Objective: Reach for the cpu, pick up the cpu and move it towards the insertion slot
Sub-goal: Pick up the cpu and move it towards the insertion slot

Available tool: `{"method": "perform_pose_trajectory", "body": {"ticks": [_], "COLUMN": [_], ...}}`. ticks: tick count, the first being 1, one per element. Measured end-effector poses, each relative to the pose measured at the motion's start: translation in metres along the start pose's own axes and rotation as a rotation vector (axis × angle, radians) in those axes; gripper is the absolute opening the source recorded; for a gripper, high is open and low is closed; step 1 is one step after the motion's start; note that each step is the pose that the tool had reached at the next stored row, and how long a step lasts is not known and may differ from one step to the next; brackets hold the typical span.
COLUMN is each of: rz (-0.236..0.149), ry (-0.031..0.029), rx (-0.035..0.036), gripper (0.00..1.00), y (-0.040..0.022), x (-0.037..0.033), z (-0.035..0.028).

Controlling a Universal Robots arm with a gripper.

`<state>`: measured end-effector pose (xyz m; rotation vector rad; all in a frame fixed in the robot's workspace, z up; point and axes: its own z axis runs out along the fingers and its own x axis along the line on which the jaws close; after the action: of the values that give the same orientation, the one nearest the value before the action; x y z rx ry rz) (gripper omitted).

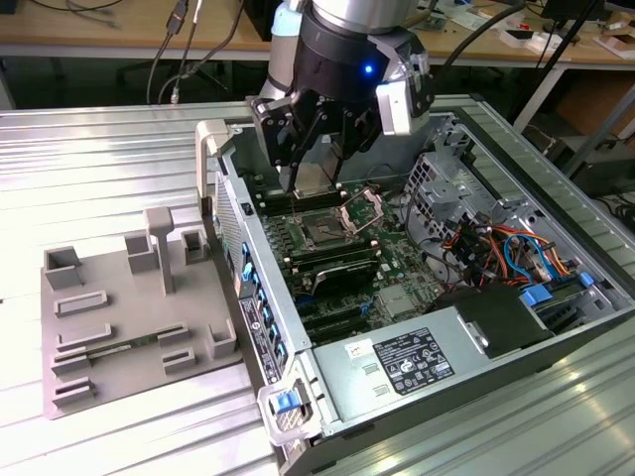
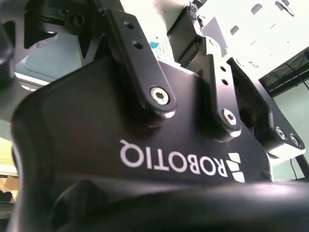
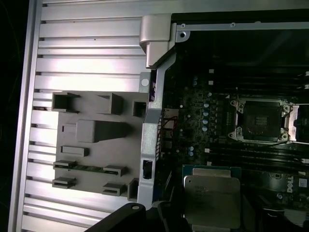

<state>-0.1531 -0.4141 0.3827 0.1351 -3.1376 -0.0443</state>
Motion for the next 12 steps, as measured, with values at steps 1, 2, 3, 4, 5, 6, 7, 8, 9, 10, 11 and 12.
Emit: {"method": "perform_pose_trajectory", "body": {"ticks": [1,2,3,4,5,6,7,8,9,10,11,12], "rz": [0.000,0.000,0.000,0.000,0.000,0.000,0.000,0.000,0.000,0.000,0.000,0.000], "ry": [0.0000,0.0000,0.0000,0.0001,0.0000,0.0001,0.0001,0.0001,0.0001,0.0001,0.0001,0.0002], "rx": [0.0000,0.0002,0.0004,0.0005,0.0009,0.0010,0.0011,0.0011,0.0013,0.0014,0.0014,0.0015], "gripper": [0.55,0.55,0.55,0.55,0.55,0.55,0.55,0.55,0.55,0.55,0.55,0.55], "y": [0.0000,-0.0001,-0.0002,-0.0002,-0.0004,-0.0005,-0.0005,-0.0006,-0.0006,-0.0007,-0.0008,-0.0008], "x": [-0.0006,-0.0013,-0.0021,-0.0026,-0.0046,-0.0053,-0.0058,-0.0064,-0.0070,-0.0079,-0.0085,-0.0090], "z": [0.0001,0.0002,0.0003,0.0003,0.0006,0.0007,0.0007,0.0008,0.0009,0.0010,0.0011,0.0011]}}
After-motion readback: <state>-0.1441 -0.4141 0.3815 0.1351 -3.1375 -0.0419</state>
